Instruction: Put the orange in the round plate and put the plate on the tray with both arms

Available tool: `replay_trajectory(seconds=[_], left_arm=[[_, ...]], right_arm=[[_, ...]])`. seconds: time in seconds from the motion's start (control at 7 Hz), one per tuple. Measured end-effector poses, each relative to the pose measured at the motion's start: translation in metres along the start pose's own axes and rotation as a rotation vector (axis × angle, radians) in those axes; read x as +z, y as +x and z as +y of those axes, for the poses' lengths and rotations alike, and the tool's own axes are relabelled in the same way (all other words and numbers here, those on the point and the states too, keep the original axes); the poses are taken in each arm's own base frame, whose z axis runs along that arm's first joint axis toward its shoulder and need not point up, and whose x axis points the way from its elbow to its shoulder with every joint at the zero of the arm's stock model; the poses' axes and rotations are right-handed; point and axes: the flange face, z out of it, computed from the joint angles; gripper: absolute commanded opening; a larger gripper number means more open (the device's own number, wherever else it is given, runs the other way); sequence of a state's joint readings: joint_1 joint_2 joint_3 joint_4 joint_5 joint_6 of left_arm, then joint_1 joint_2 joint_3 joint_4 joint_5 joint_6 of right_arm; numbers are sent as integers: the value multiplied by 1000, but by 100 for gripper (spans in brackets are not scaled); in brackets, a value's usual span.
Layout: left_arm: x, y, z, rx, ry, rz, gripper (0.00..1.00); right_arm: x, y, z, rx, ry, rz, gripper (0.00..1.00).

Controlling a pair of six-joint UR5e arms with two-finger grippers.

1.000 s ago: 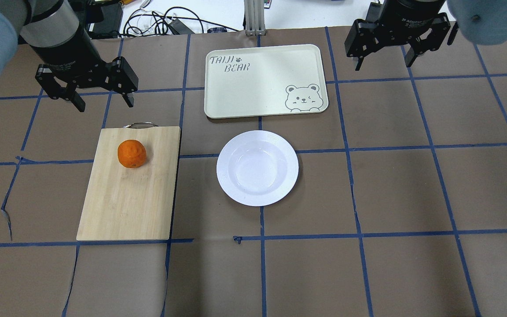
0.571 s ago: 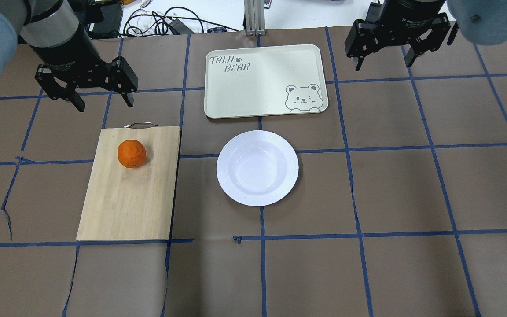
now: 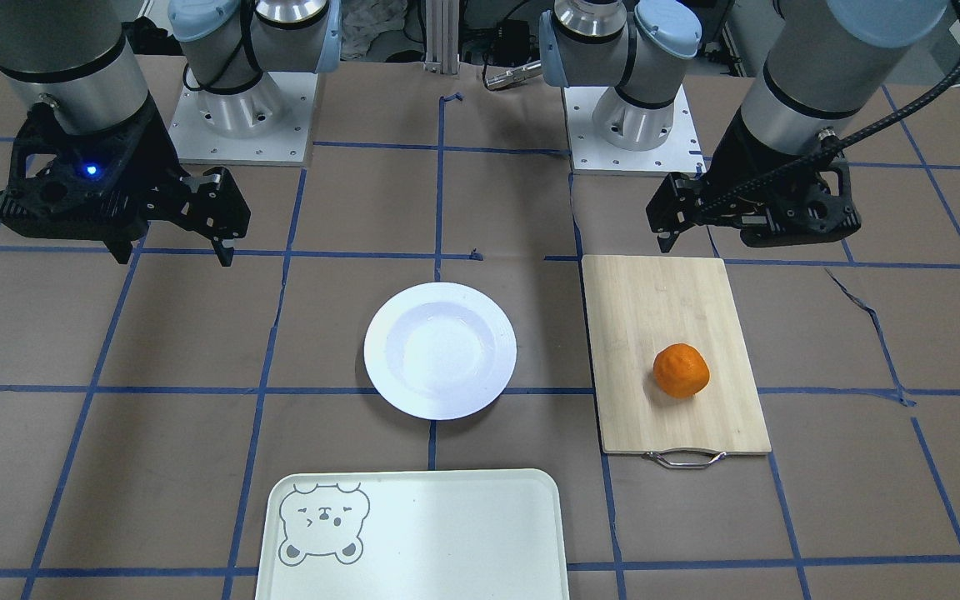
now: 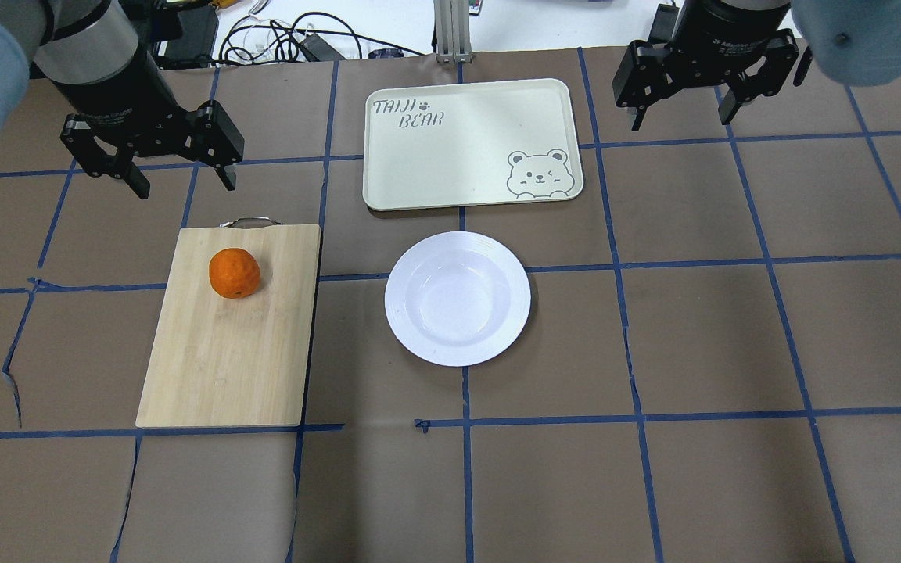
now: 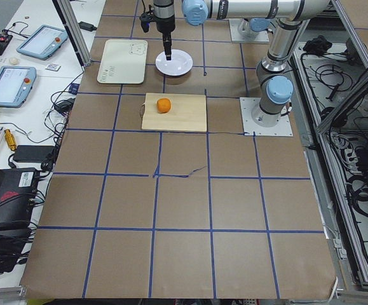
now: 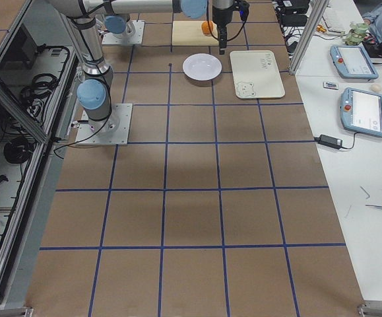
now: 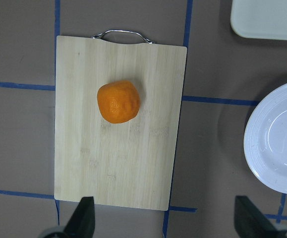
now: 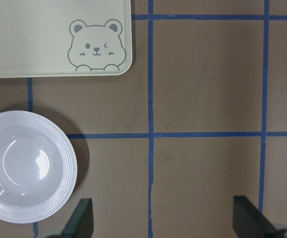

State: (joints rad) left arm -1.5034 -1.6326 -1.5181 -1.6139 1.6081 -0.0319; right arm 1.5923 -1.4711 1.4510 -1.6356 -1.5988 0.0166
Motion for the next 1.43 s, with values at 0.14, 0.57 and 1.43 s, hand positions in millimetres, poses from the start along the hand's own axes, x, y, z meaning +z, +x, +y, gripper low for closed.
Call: replay_trajectory(seconds=[0.14, 0.57, 1.43], left_arm=[[5, -7, -6, -16, -1, 2, 100], [55, -33, -38, -81, 59, 0, 100], [236, -76, -58, -189, -71, 101, 100]], right_arm=[[0, 1, 0, -1, 1, 1, 100], [5, 9, -1, 6, -10, 0, 100], [7, 11, -2, 0, 1, -2, 100]])
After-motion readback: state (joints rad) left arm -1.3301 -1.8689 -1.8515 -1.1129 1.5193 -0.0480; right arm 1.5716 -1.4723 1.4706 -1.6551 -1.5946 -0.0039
